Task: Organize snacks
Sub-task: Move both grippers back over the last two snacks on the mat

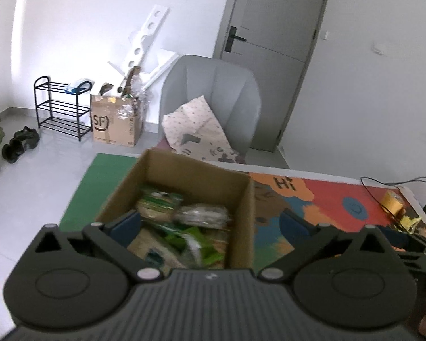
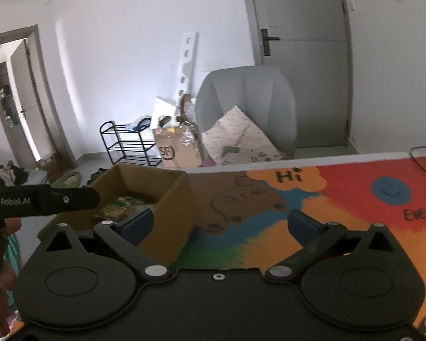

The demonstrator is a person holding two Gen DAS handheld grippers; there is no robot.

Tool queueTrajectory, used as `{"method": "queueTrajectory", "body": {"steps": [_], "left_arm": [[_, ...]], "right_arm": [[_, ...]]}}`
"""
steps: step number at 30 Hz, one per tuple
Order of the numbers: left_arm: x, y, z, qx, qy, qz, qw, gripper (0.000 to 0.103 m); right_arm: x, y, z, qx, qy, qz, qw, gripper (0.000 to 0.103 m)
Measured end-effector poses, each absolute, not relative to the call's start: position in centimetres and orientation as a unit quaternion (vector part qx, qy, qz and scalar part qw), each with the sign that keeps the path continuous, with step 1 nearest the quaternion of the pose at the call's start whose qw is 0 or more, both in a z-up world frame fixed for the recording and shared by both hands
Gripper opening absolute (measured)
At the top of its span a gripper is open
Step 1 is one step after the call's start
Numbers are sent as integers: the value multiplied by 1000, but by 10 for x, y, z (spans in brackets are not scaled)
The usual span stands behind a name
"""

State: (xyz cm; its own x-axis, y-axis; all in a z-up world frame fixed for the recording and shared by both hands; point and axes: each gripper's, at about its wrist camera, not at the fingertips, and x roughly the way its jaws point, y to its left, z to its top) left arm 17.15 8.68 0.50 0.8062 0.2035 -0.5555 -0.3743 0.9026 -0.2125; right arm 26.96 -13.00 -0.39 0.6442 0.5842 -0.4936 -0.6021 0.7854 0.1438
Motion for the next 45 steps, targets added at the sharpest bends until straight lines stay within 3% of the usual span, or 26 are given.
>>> {"method": "queueTrajectory", "body": {"steps": [23, 39, 45], "left_arm": [[209, -11, -5, -126, 295, 85, 943, 103], [239, -39, -26, -126, 305, 47, 943, 102], [256, -45, -38, -134, 312, 36, 940, 100]], "right_arm": [[286, -244, -20, 15, 272, 234, 933, 103], [300, -296, -43, 42, 280, 181, 942, 103], [312, -308, -53, 52, 290, 172, 940, 95]]}}
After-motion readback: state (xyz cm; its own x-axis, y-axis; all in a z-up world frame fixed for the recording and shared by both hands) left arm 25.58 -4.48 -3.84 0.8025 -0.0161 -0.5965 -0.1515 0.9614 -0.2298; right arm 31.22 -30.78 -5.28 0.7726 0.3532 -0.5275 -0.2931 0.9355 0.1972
